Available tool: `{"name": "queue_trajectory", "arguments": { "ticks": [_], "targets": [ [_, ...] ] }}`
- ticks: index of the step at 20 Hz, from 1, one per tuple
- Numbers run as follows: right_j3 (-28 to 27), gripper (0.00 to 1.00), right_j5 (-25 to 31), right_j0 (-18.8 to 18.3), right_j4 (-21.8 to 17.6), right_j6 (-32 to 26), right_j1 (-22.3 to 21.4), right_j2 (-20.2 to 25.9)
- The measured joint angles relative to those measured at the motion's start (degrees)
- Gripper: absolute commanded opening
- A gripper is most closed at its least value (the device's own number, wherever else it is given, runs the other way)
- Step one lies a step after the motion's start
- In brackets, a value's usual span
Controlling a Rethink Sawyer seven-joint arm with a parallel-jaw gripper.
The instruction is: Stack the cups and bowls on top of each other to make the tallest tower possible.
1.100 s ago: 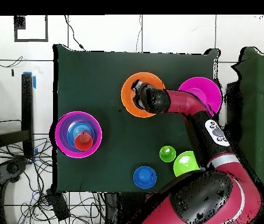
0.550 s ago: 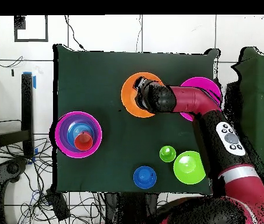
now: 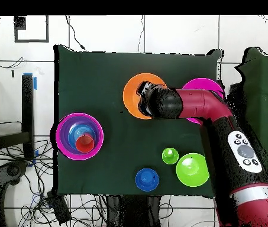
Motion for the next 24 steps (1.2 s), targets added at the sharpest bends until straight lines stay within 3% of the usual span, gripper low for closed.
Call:
{"name": "queue_trajectory", "arguments": {
  "ticks": [9, 24],
  "targets": [
    [7.0, 1.0, 1.2, 0.0, 2.4, 0.0, -7.5, -1.4],
    [12.0, 1.0, 5.9, -0.1, 6.6, 0.0, -13.1, -2.7]
  ]
}}
